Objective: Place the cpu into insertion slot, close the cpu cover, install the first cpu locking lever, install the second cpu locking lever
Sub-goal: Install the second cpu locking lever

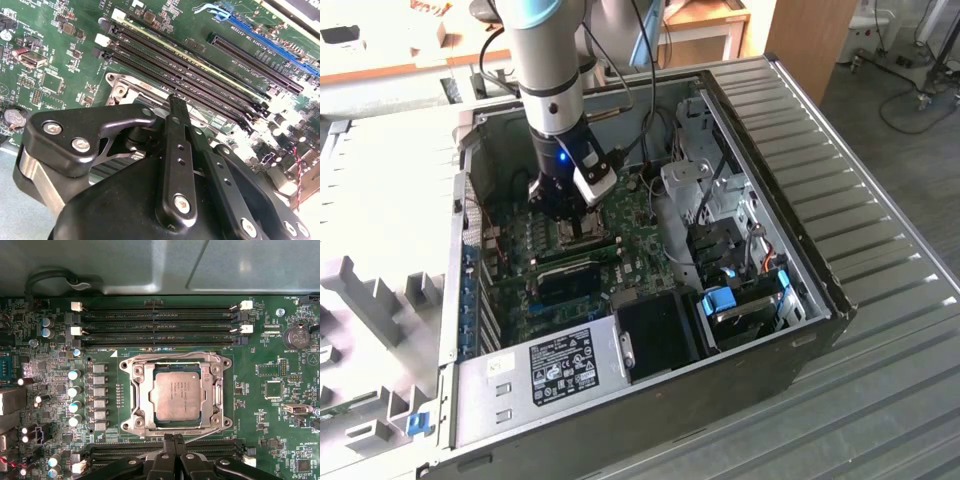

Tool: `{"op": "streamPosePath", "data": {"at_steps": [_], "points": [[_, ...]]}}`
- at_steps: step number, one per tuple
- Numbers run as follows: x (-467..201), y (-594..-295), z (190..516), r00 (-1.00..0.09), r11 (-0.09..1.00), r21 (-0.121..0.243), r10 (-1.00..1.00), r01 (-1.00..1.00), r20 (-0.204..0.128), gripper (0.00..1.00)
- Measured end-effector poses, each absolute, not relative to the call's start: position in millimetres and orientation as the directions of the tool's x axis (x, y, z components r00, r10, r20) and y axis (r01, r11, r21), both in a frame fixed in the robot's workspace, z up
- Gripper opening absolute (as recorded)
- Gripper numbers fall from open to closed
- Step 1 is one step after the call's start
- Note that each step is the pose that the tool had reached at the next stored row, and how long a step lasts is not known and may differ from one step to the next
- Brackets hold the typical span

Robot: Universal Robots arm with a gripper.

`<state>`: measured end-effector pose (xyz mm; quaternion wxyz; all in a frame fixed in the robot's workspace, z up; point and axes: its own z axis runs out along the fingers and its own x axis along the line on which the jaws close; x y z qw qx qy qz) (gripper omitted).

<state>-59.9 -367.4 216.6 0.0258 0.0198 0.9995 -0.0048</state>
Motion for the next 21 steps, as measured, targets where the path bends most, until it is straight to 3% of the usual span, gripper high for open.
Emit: {"op": "streamPosePath", "data": {"at_steps": [21], "points": [[-64.1, -367.4, 210.4, -0.998, 0.999, -0.009, 0.039, 0.040, -0.052, 0.11]]}}
